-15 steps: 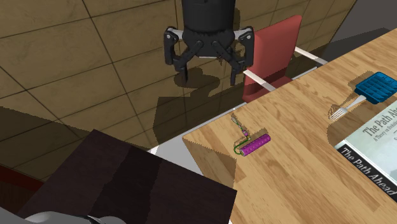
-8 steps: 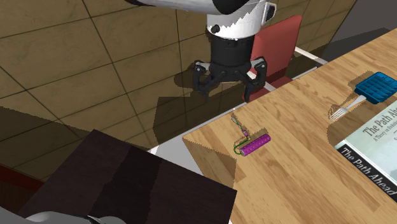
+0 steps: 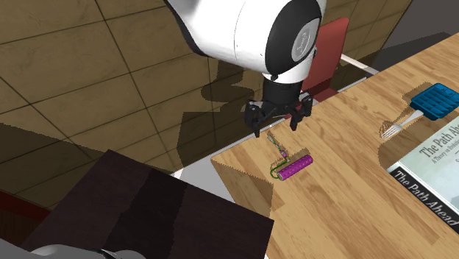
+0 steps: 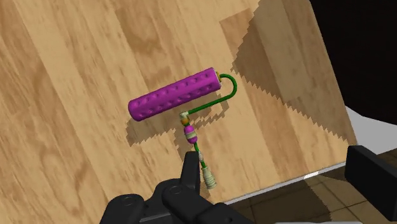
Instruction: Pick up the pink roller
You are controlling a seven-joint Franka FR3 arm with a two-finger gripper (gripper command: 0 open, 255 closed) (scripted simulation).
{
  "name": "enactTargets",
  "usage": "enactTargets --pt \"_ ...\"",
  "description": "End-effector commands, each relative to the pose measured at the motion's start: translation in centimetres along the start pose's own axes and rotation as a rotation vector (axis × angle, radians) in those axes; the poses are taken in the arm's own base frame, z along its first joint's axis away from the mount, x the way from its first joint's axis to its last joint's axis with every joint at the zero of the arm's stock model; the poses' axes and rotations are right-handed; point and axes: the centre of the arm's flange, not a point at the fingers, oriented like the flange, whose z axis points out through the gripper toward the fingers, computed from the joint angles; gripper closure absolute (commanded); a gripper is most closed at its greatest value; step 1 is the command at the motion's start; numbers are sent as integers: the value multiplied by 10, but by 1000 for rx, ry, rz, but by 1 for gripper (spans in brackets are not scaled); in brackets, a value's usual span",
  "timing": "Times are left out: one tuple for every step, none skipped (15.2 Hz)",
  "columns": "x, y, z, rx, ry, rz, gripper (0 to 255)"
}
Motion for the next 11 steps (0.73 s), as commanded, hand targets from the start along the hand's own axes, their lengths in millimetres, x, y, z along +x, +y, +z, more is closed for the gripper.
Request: enactTargets --pt "9 14 25 -2 -4 -44 0" --pt "13 20 36 -2 -6 -65 0" --pt "18 25 48 -3 -8 -86 0" --pt "22 31 59 -3 -10 -107 0" --pt "27 36 70 -3 -12 -127 0" --pt "32 42 81 -4 -14 -148 0" --pt "36 47 92 -4 -16 -169 0" --pt "41 52 104 -4 -18 -190 0" --pt "46 57 115 -5 -20 -211 0" --pt "51 62 126 -5 -23 -231 0" --pt "52 62 131 -5 -23 -231 0"
